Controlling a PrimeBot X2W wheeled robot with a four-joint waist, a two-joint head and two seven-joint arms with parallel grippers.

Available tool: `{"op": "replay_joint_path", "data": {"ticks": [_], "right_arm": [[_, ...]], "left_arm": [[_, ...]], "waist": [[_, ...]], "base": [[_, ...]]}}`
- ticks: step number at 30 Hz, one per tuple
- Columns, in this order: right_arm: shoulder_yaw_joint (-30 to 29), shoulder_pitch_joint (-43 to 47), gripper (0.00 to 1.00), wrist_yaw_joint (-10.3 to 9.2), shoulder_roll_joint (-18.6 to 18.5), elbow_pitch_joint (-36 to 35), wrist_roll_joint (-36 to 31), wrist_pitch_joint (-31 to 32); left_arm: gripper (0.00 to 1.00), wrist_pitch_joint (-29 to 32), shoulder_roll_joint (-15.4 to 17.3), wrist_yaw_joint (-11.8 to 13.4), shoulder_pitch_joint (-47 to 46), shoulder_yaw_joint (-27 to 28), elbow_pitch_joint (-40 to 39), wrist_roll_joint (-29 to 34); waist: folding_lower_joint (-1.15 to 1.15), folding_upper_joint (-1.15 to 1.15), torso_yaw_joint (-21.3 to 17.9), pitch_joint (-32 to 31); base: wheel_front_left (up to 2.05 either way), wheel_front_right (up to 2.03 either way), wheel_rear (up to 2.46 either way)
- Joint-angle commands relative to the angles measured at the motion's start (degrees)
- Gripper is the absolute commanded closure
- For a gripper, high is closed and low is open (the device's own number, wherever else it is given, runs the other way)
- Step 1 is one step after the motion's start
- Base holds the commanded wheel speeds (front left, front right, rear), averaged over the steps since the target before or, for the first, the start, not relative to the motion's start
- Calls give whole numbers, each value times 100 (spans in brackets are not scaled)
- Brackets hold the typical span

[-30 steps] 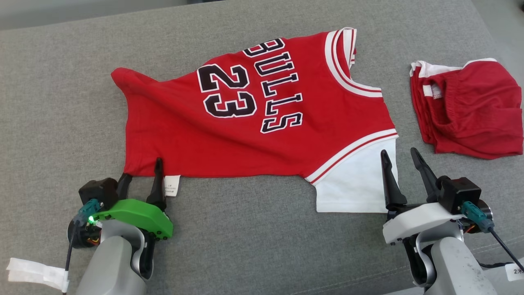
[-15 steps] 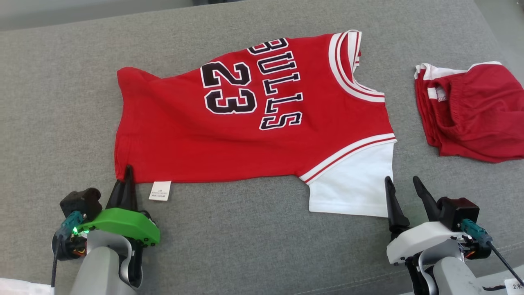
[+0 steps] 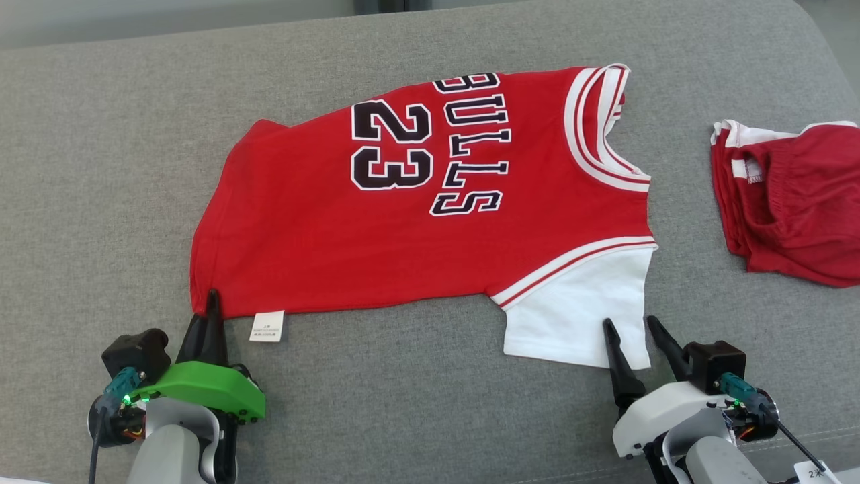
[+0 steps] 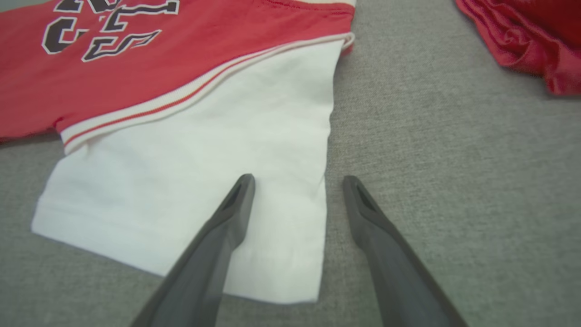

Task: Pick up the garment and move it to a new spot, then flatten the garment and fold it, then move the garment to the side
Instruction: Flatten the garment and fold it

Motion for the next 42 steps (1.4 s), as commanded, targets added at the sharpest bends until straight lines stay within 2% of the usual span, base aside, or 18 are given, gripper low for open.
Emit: {"op": "replay_joint_path", "data": {"ticks": [1, 4, 5, 6, 7, 9, 13, 18, 24, 27, 30, 33, 38, 42], "right_arm": [[163, 218, 0, 4, 36, 201, 46, 86], [511, 254, 0, 26, 69, 351, 135, 102], [605, 258, 6, 32, 77, 401, 180, 114], [744, 251, 77, 33, 91, 454, 196, 119], [821, 246, 100, 35, 98, 502, 216, 128], [899, 208, 100, 36, 100, 553, 312, 139], [676, 78, 100, 20, 36, 213, 348, 89], [198, 9, 100, 1, -1, -690, 463, 43], [-208, -333, 100, 1, -124, -1800, 594, 43], [-366, -687, 100, 1, -237, -2248, 834, 43], [-418, -1176, 100, 1, -599, -2672, 1072, 43], [-444, -1726, 100, 1, -941, -2925, 1186, 43], [-345, -2789, 100, -2, -1544, -2832, 1218, 109], [-289, -3627, 100, -5, -1711, -2415, 1161, 304]], "left_arm": [[100, 2, 17, -14, 75, 4, -41, 37], [100, 2, 13, -14, 76, -19, -65, 42], [100, 2, 13, -14, 75, -20, -69, 43], [100, 2, 11, -15, 70, -27, -70, 47], [100, 2, 10, -15, 65, -30, -67, 49], [100, 2, 10, -15, 58, -40, -69, 49], [100, 2, 7, -15, 84, -73, -182, 35], [100, 2, 7, -14, 53, -144, -604, -33], [100, 2, 208, -15, -274, -206, -1548, -156], [100, 2, 405, -14, -515, -265, -1990, -222], [100, 2, 697, -15, -954, -462, -2303, -287], [100, 2, 1079, -14, -1455, -722, -2287, -396], [100, 148, 1634, -1, -2508, -1105, -1956, -559], [100, 370, 1863, 7, -3137, -1166, -1524, -528]], "waist": [[0, 0, 14, -16], [0, 0, 15, -14], [0, 0, 12, -14], [0, 0, 10, -14], [0, 0, 9, -14], [0, 0, 6, -32], [0, 0, 24, -120], [0, 0, 62, -364], [0, 0, 97, -860], [0, 0, 121, -1111], [0, 0, 165, -1310], [0, 0, 224, -1400], [0, 0, 343, -1333], [0, 0, 392, -1057]], "base": [[0, 0, 0], [0, 0, 0], [0, 0, 0], [0, 0, 0], [0, 0, 0], [0, 0, 0], [0, 0, 0], [0, 0, 0], [0, 0, 0], [0, 0, 0], [0, 0, 0], [0, 0, 0], [0, 0, 0], [0, 0, 0]]}}
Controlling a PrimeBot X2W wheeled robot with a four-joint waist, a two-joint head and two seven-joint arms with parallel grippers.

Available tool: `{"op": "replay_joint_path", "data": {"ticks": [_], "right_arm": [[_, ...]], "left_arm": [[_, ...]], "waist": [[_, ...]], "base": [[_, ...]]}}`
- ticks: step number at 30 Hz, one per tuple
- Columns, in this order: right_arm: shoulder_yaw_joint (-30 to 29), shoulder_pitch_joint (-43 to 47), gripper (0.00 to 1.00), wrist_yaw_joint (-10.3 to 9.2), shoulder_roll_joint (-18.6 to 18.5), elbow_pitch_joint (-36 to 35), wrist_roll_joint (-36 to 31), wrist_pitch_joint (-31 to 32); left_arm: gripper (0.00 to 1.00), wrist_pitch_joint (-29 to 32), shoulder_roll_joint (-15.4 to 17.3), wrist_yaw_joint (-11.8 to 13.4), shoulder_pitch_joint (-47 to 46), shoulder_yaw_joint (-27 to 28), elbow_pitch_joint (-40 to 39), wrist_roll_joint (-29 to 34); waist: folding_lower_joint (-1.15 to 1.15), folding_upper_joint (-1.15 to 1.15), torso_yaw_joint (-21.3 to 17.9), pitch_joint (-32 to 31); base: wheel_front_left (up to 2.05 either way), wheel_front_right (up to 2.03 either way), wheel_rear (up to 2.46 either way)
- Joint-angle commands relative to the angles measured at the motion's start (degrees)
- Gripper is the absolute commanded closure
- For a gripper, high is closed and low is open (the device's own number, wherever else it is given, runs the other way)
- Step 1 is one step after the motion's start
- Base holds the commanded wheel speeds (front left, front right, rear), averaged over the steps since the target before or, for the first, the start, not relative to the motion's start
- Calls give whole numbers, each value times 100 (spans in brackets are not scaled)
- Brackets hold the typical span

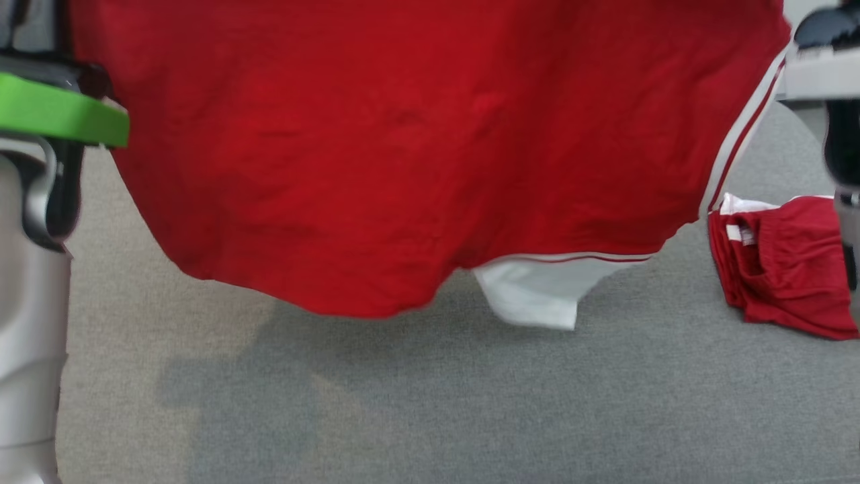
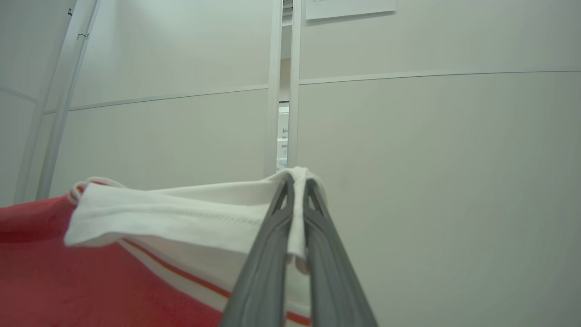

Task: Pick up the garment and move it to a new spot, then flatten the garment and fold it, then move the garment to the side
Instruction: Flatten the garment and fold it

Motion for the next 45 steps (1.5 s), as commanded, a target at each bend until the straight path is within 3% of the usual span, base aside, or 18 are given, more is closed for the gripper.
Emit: {"op": "replay_joint_path", "data": {"ticks": [1, 6, 9, 13, 17, 24, 33, 38, 45], "right_arm": [[3, -225, 100, -16, -33, 228, -40, 71], [245, -1261, 100, -19, -67, 981, -357, 111], [269, -1935, 100, -19, 46, 1525, -634, -15], [62, -2769, 100, -21, 198, 1963, -1076, -207], [-199, -2906, 100, -28, 331, 2021, -1342, -234], [-181, -1143, 100, -29, 581, 2030, -1177, -238], [556, 2023, 100, -15, 932, 1870, -447, -240], [617, 3245, 100, -15, 1027, 1574, -141, -239], [540, 4334, 100, -15, 1023, 1188, -42, -236]], "left_arm": [[100, 75, 80, 23, -153, 22, 188, 4], [100, 152, 34, 75, -784, -26, 859, 46], [100, -54, 12, 250, -1221, -60, 1254, 261], [100, -267, -22, 502, -1773, 85, 1639, 418], [100, -303, -110, 603, -1837, 392, 1549, 481], [100, -311, -609, 488, -236, 913, 1434, 516], [100, -313, -1532, 407, 2144, 1262, 1748, 749], [100, -313, -1740, 354, 2916, 1626, 1690, 715], [100, -314, -1796, 212, 3697, 1558, 1509, 803]], "waist": [[0, 0, 51, 297], [0, 0, 119, 969], [0, 0, 148, 1359], [0, 0, 141, 1681], [0, 0, 142, 1783], [0, 0, 58, 1728], [0, 0, -19, 1482], [0, 0, -90, 1212], [0, 0, -121, 785]], "base": [[0, 0, 0], [0, 0, 0], [0, 0, 0], [0, 0, 0], [0, 0, 0], [0, 0, 0], [0, 0, 0], [0, 0, 0], [0, 0, 0]]}}
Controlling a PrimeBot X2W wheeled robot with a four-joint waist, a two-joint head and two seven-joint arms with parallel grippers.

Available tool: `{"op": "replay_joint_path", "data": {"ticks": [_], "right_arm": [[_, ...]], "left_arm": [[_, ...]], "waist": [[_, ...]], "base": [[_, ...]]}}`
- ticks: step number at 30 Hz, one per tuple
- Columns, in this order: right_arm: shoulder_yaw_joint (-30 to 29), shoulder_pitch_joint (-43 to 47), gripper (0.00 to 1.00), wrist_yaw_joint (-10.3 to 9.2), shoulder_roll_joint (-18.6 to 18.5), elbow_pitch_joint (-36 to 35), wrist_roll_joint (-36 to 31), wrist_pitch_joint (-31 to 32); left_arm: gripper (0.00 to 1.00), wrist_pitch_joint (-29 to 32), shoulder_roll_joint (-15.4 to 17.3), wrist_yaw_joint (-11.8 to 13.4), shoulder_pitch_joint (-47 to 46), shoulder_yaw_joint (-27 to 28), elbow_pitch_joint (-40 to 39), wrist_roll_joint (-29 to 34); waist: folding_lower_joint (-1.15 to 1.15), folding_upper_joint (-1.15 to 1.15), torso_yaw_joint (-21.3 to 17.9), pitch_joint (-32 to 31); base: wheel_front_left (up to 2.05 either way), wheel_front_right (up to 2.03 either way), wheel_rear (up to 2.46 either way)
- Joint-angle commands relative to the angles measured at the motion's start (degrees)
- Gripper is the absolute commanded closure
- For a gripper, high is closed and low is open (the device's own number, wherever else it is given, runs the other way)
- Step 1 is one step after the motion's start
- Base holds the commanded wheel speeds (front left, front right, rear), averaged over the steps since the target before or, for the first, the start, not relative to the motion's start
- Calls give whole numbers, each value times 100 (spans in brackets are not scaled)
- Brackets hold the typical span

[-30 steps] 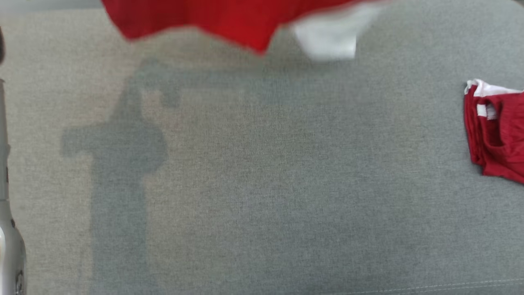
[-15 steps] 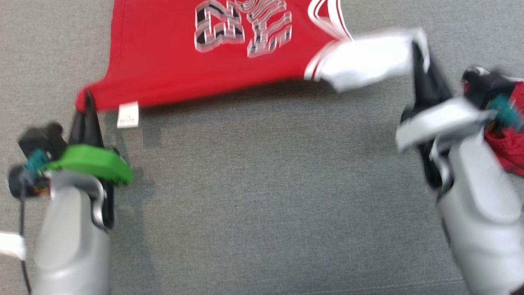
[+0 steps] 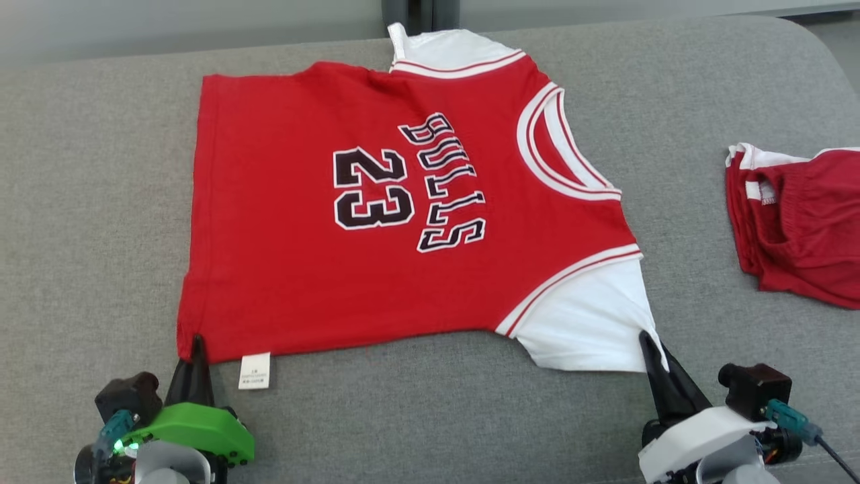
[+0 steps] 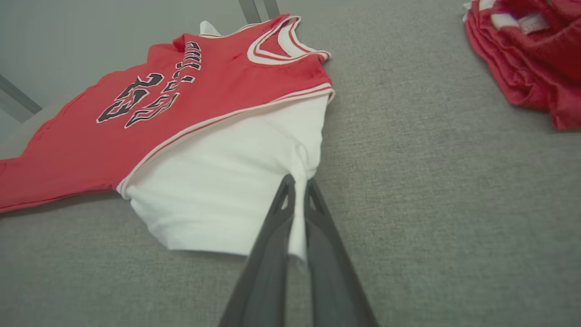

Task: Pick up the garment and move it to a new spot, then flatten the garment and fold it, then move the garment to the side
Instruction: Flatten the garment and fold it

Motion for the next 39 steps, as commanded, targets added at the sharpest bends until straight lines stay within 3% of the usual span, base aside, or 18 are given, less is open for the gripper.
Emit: {"op": "replay_joint_path", "data": {"ticks": [1, 9, 15, 19, 25, 29, 32, 39], "right_arm": [[-23, 223, 100, -15, -45, -69, 26, -16], [-264, 990, 100, -15, -103, -448, 176, -16], [-414, 799, 100, -14, 54, -700, 112, -16], [-479, 396, 100, -14, 143, -771, 124, -15], [-423, -579, 100, -13, 126, -322, 18, -16], [-265, -1292, 100, -13, 132, 60, -108, -16], [-335, -1844, 100, -13, 218, 390, -269, -16], [-781, -2538, 100, -13, 371, 1055, -695, -16]], "left_arm": [[100, 2, 44, -9, 222, -19, -48, -113], [100, 1, 43, 123, 1156, -204, -603, -671], [100, 1, 40, 50, 1271, -440, -1031, -822], [100, 1, 40, 168, 838, -556, -1146, -829], [100, 2, 37, 420, -51, -847, -671, -671], [100, 2, 51, 423, -662, -1204, -133, -148], [100, 2, 48, 459, -1243, -1203, 384, -12], [100, 2, 39, 615, -1922, -1023, 662, -23]], "waist": [[0, 0, -47, -256], [0, 0, -88, -690], [0, 0, -25, -712], [0, 0, 51, -593], [0, 0, 129, -286], [0, 0, 180, -15], [0, 0, 262, 287], [0, 0, 370, 643]], "base": [[0, 0, 0], [0, 0, 0], [0, 0, 0], [0, 0, 0], [0, 0, 0], [0, 0, 0], [0, 0, 0], [0, 0, 0]]}}
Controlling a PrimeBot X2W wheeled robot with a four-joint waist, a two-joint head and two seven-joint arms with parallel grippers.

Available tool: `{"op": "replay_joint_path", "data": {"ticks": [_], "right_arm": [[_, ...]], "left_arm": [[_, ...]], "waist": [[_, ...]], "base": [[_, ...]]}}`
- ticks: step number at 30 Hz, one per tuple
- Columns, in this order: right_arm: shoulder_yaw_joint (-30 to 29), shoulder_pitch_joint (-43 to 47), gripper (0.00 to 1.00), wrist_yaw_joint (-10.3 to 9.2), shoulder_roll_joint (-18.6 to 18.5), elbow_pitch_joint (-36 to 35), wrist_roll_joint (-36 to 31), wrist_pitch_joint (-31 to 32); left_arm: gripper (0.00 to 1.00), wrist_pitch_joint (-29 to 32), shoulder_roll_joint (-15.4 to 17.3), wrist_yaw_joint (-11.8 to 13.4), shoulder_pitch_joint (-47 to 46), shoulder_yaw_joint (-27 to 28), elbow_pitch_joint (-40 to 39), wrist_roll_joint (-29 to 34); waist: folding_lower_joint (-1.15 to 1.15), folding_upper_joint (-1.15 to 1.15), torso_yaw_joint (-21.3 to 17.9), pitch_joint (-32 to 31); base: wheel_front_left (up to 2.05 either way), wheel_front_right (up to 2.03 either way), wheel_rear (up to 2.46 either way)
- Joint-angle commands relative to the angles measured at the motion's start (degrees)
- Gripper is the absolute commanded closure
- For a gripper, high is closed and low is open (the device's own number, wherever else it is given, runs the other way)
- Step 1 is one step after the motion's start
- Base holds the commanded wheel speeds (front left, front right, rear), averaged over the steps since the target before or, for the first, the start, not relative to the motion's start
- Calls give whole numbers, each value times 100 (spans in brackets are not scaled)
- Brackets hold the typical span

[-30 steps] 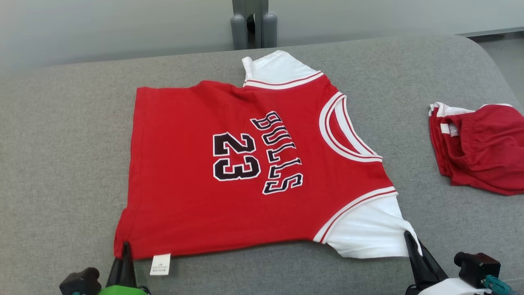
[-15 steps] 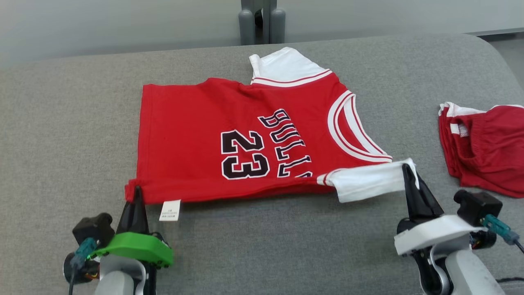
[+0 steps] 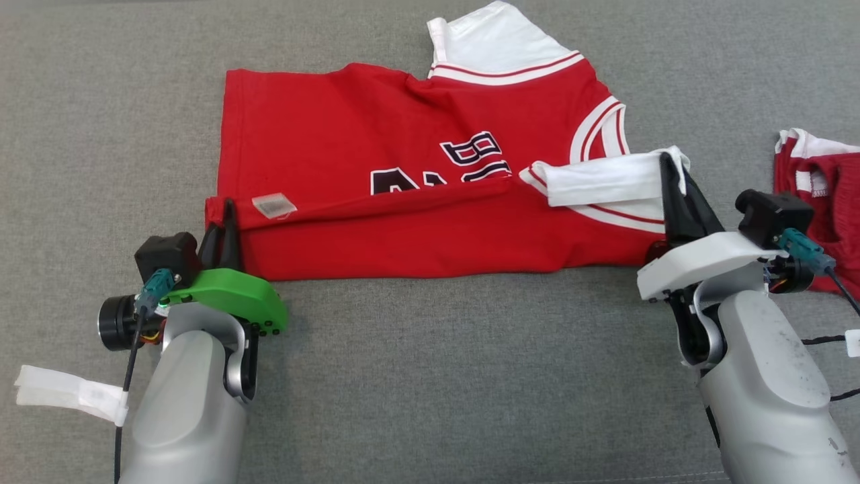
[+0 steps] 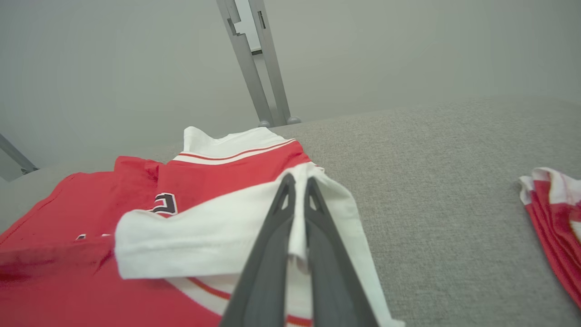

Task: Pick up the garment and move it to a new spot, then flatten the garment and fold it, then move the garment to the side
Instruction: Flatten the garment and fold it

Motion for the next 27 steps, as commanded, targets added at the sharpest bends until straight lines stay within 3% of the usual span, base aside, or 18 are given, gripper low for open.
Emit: {"op": "replay_joint_path", "data": {"ticks": [1, 5, 6, 7, 8, 15, 21, 27], "right_arm": [[-169, -136, 100, -9, 26, 98, -90, -15], [-412, -328, 100, -10, 112, 341, -299, -15], [-435, -373, 76, -10, 140, 349, -323, -15], [-479, -390, 18, -10, 166, 343, -284, -15], [-566, -402, 0, -10, 187, 279, -246, -15], [-911, 145, 0, -9, 264, -208, -327, -15], [-887, 686, 0, -9, 270, -219, -504, -15], [-736, 636, 0, -9, 273, 251, -654, -14]], "left_arm": [[100, 3, 32, 66, -137, 62, 46, -18], [100, 3, 34, 17, -281, 148, 218, -39], [53, 3, 33, 7, -297, 162, 253, -49], [0, 3, 35, -18, -302, 179, 255, -72], [0, 3, 35, -44, -294, 209, 204, -142], [0, 6, 29, -198, 402, 255, -660, -346], [0, 6, 29, -185, 763, 75, -383, -594], [0, 32, 21, -216, 542, -45, 188, -578]], "waist": [[0, 0, 98, 189], [0, 0, 83, 255], [0, 0, 75, 264], [0, 0, 66, 272], [0, 0, 56, 285], [0, 0, 46, 299], [0, 0, 40, 286], [0, 0, -16, 391]], "base": [[0, 0, 0], [0, 0, 0], [0, 0, 0], [0, 0, 0], [0, 0, 0], [0, 0, 0], [0, 0, 0], [0, 0, 0]]}}
